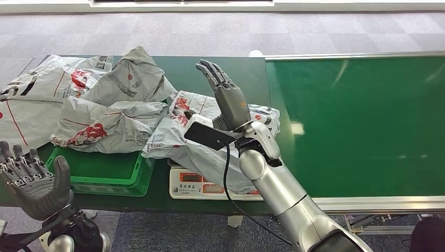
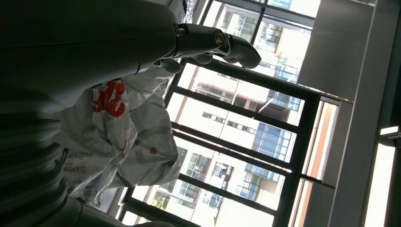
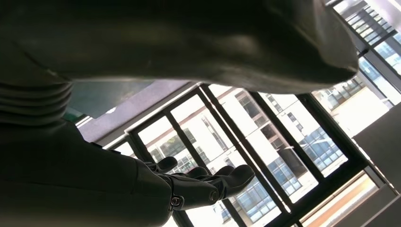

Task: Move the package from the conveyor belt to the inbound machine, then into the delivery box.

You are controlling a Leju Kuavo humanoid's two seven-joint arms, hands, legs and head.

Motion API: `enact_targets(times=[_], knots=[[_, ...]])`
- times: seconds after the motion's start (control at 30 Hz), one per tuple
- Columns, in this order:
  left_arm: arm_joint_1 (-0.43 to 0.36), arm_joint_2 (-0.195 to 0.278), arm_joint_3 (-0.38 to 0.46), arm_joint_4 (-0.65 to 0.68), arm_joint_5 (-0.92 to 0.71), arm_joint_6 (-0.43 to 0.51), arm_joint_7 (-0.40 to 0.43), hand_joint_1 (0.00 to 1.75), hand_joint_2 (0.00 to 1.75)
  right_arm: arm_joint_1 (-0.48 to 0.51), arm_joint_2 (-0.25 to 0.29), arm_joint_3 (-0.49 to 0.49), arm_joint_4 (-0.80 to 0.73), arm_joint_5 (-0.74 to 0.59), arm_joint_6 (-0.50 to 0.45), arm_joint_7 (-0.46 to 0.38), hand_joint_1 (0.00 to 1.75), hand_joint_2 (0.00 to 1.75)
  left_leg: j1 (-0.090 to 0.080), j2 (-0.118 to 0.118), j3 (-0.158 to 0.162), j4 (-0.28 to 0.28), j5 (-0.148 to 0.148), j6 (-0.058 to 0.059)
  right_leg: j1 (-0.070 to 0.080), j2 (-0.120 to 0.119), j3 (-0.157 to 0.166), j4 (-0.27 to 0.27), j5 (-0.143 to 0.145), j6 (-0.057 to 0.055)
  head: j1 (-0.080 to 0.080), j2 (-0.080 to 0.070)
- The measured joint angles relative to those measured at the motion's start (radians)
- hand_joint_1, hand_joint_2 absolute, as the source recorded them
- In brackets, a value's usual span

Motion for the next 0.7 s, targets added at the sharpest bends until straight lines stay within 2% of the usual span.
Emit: enact_targets(times=[0.7], knots=[[0.000,0.001,0.000,0.000,0.000,0.000,0.000,0.00,1.75,0.000,-0.004,0.000,-0.003,0.000,0.000,0.001,0.00,0.00,0.000,0.000,0.000,0.000,0.000,0.000,0.000,0.000,0.000,0.000,0.000,0.000,0.000,0.000]])
